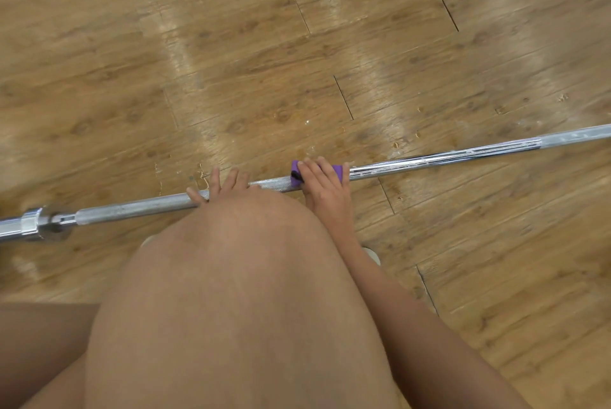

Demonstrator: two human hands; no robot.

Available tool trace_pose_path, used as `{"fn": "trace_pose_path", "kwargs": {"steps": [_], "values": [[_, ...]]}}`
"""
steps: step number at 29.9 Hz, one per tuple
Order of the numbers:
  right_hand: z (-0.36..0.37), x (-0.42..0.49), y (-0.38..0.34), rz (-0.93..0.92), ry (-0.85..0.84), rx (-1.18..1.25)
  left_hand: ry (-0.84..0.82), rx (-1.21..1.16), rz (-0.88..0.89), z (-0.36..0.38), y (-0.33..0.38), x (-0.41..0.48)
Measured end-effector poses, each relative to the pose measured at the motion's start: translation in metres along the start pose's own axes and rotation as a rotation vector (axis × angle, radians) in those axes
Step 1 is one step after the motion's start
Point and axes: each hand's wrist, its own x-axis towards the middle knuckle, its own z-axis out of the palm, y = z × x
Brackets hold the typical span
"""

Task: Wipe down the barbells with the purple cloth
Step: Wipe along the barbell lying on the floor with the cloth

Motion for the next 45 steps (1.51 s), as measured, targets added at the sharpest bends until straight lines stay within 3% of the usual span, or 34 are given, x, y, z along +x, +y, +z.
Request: {"fn": "trace_pose_path", "kwargs": {"steps": [1, 4, 8, 13, 18, 24, 29, 34, 39, 45], "values": [[0.005, 0.000, -0.006, 0.003, 0.028, -0.004, 0.014, 0.186, -0.053, 0.001, 0.007, -0.002], [0.016, 0.000, -0.008, -0.048, 0.059, 0.010, 0.157, 0.226, -0.164, -0.002, 0.021, -0.008], [0.008, 0.014, 0.009, -0.131, -0.007, -0.022, 0.215, 0.219, -0.133, 0.001, 0.013, 0.004], [0.016, 0.021, 0.004, -0.050, 0.040, -0.030, 0.313, 0.233, -0.104, -0.004, 0.014, 0.014], [0.024, 0.032, 0.003, -0.154, 0.048, -0.044, 0.362, 0.234, -0.052, -0.010, 0.015, 0.019], [0.021, 0.046, 0.005, 0.036, 0.085, -0.018, 0.404, 0.277, -0.028, -0.015, 0.014, 0.030], [0.026, 0.053, 0.009, -0.098, 0.027, -0.025, 0.434, 0.284, -0.013, -0.017, 0.016, 0.036], [0.021, 0.073, 0.017, 0.147, 0.041, -0.008, 0.481, 0.351, 0.052, -0.001, 0.016, 0.033], [0.028, 0.065, 0.007, -0.032, 0.005, -0.022, 0.512, 0.311, 0.046, -0.003, 0.021, 0.044], [0.030, 0.079, 0.011, 0.091, 0.082, 0.020, 0.519, 0.269, 0.028, -0.010, 0.024, 0.057]]}}
